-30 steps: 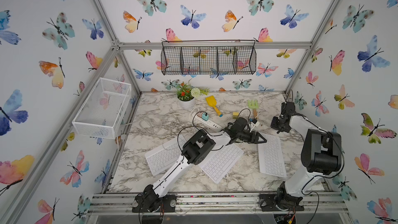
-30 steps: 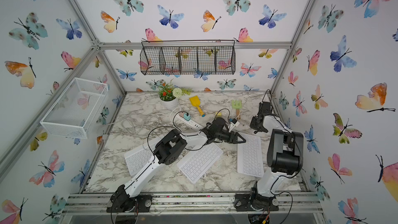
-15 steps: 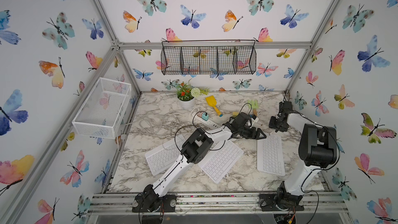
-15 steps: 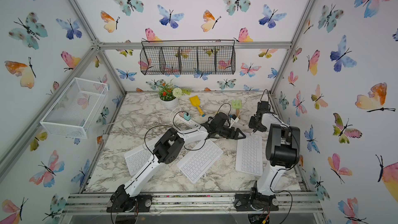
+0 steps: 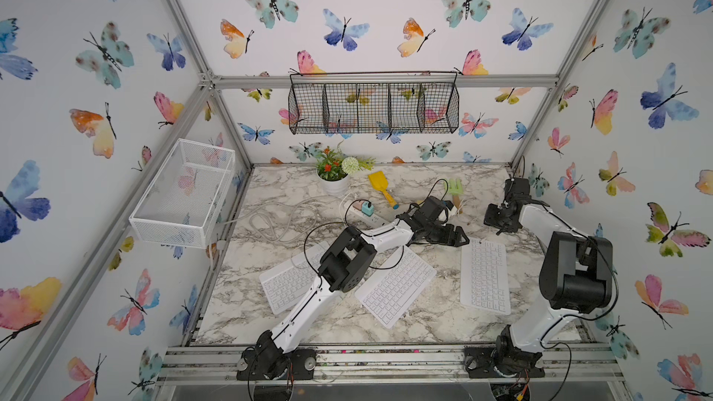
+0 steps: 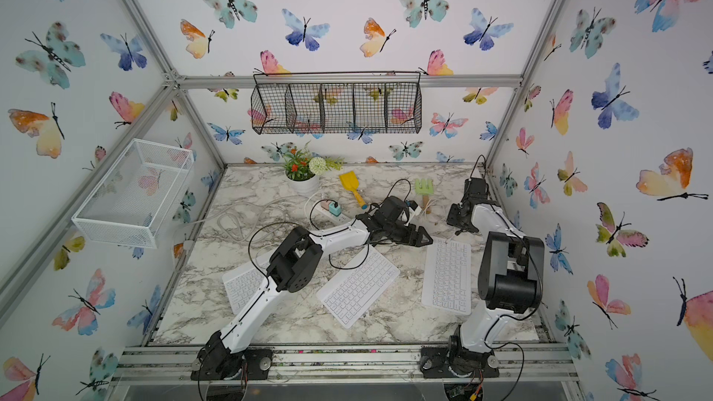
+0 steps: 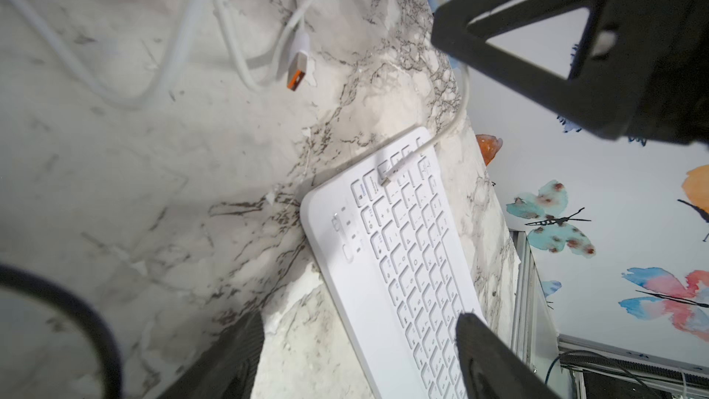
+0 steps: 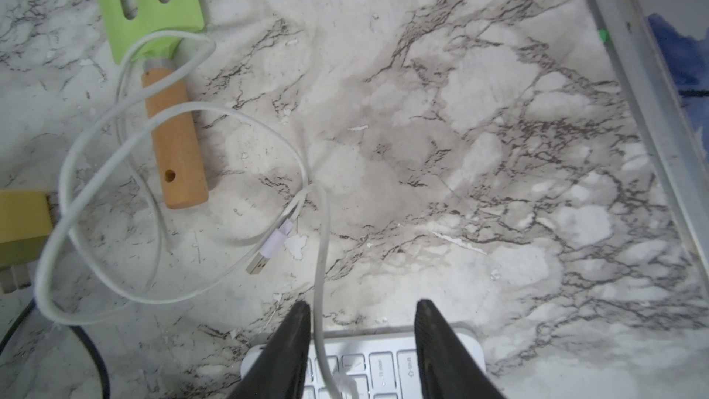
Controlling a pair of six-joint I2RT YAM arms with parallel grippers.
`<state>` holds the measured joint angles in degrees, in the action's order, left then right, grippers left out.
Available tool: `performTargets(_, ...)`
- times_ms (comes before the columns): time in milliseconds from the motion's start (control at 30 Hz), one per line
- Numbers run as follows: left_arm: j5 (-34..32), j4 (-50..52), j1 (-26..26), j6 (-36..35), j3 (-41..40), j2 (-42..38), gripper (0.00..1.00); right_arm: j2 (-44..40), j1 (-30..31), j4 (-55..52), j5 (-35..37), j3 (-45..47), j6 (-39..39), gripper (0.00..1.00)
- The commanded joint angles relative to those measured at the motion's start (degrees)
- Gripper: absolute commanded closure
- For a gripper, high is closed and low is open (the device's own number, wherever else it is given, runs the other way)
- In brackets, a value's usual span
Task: Unplug the wireless keyboard
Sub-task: Place the keyboard at the center of the board, then remove the plug from the socket.
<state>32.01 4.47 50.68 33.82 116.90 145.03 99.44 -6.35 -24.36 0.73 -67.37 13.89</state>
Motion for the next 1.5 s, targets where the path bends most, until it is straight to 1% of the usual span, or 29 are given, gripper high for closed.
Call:
performTargets(0,0.15,0.48,-1.08,-2.46,-0.97,-6.22,0.18,-3.27,-0.04,0.01,-3.17,1.00,-0.13,0.51)
performTargets(167,1.61,-1.36,-2.55,-3.43,-5.19,-11.09,0.20,-5.72,0.00,0.58,-6.90,1.92,0.08,0.51)
performTargets(333,1.74,-3.87,-5.64,-5.67,-14.68,-18.04,0.24,-8.50,0.06,1.84,-9.84,2.69,0.38,0.51)
performTargets(500,1.21,-4.08,-9.56,-6.37,-22.01,-23.99,0.26,-9.33,1.80,3.58,-15.25,3.11,1.21,0.52)
performTargets(633,-0.89,-3.58,-11.13,-7.63,-27.16,-28.11,0.27,-9.09,5.14,4.08,-17.31,2.51,0.33,0.52)
performTargets(733,-1.60,-2.46,-12.77,-6.79,-29.87,-29.97,0.28,-8.93,8.24,6.05,-18.70,2.93,-1.33,0.53)
performTargets(833,-0.96,0.79,-14.71,-5.99,-31.03,-30.27,0.33,-8.06,10.31,8.07,-23.01,3.60,-3.08,0.54)
performTargets(867,-1.51,0.51,-15.30,-5.90,-32.52,-32.69,0.34,-7.79,10.93,8.96,-24.23,3.94,-3.41,0.55)
performTargets(967,-3.78,-0.12,-16.32,-5.75,-37.05,-36.43,0.35,-7.66,12.77,11.49,-25.57,4.98,-4.63,0.56)
performTargets(1033,-7.44,0.64,-17.11,-5.05,-39.28,-38.39,0.37,-7.52,13.81,13.21,-26.56,5.60,-5.33,0.56)
performTargets(1167,-11.18,1.36,-20.03,-1.63,-45.27,-41.47,0.41,-7.03,17.20,17.16,-29.41,6.38,-8.21,0.56)
performTargets(1300,-12.04,-1.35,-23.68,1.82,-51.93,-44.74,0.42,-4.90,22.87,19.30,-29.06,5.47,-12.78,0.56)
performTargets(1467,-11.34,-1.92,-25.90,1.50,-54.48,-48.60,0.42,-0.22,27.22,22.01,-28.64,3.27,-15.65,0.56)
